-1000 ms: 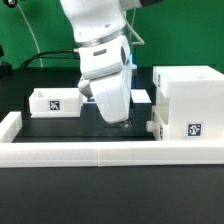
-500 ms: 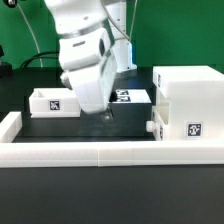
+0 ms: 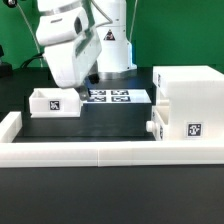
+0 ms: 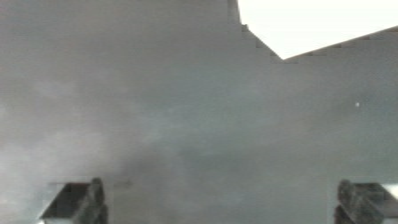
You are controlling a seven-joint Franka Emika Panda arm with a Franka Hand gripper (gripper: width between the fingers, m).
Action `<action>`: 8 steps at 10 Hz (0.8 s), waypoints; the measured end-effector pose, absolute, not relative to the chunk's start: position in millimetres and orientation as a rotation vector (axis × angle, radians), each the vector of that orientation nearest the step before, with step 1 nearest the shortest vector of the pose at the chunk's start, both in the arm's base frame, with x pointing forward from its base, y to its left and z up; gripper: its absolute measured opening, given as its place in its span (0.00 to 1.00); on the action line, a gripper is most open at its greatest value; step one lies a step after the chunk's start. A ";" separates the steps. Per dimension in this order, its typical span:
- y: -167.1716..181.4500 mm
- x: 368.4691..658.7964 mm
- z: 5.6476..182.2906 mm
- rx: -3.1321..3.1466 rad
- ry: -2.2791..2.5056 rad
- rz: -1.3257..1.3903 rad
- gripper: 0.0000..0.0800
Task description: Assemble drawer
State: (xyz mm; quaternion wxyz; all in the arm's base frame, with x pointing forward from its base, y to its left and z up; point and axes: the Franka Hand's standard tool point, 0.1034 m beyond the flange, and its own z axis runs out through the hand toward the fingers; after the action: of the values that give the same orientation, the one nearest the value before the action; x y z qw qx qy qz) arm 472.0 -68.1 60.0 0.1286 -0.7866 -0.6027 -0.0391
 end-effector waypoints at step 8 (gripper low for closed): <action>-105.5 420.5 59.2 -2.726 -1.037 -0.146 0.81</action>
Offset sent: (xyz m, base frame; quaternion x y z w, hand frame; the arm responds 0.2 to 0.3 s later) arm 0.0000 0.0000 0.0000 0.0000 0.0000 0.1296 0.9916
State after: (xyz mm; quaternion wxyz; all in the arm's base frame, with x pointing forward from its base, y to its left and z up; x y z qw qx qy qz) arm 420.5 -105.5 59.2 0.1104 -0.9278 -0.3529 -0.0497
